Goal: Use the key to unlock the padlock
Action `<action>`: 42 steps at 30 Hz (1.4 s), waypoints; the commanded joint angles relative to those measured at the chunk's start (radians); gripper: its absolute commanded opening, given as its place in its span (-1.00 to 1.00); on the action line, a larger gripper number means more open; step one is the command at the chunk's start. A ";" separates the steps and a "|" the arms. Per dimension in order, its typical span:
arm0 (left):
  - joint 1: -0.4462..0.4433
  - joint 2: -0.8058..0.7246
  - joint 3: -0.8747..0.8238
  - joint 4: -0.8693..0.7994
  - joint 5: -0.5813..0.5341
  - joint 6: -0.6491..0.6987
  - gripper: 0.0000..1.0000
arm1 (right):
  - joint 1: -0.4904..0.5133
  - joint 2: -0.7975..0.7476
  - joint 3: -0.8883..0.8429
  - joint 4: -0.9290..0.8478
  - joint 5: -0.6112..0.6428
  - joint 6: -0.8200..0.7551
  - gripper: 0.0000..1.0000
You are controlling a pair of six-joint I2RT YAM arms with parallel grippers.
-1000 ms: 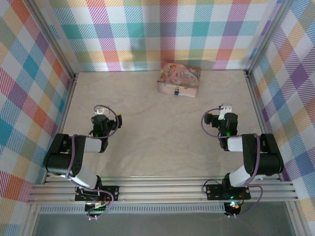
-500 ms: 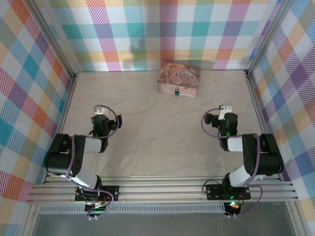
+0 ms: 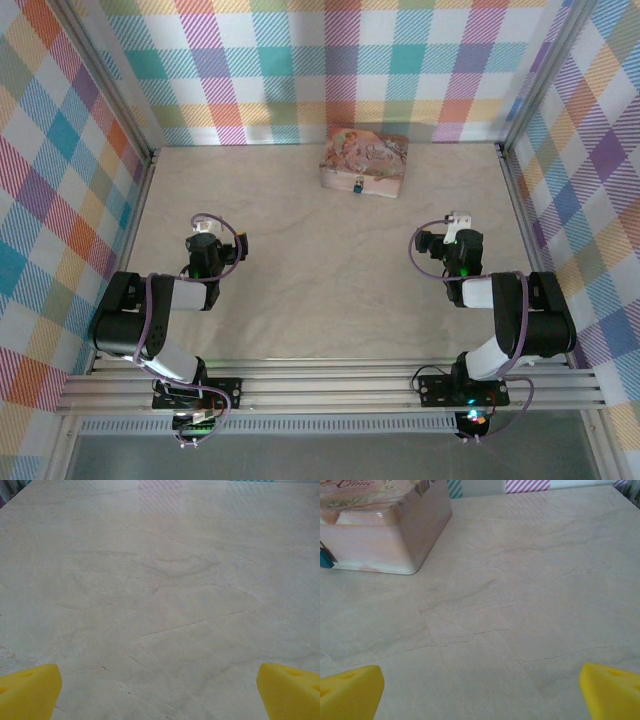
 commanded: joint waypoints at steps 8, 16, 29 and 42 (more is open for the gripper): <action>0.011 -0.118 0.103 -0.275 -0.036 -0.043 1.00 | -0.006 -0.097 -0.027 -0.009 0.001 0.001 0.99; 0.012 -0.236 0.222 -0.621 -0.022 -0.200 1.00 | -0.005 -0.259 0.191 -0.623 -0.006 0.153 0.99; -0.025 0.043 0.670 -0.934 0.444 -0.430 0.65 | 0.037 0.129 0.823 -1.176 -0.203 0.418 0.86; -0.208 0.486 1.200 -1.235 0.526 -0.425 0.58 | 0.135 0.612 1.564 -1.532 -0.099 0.412 0.90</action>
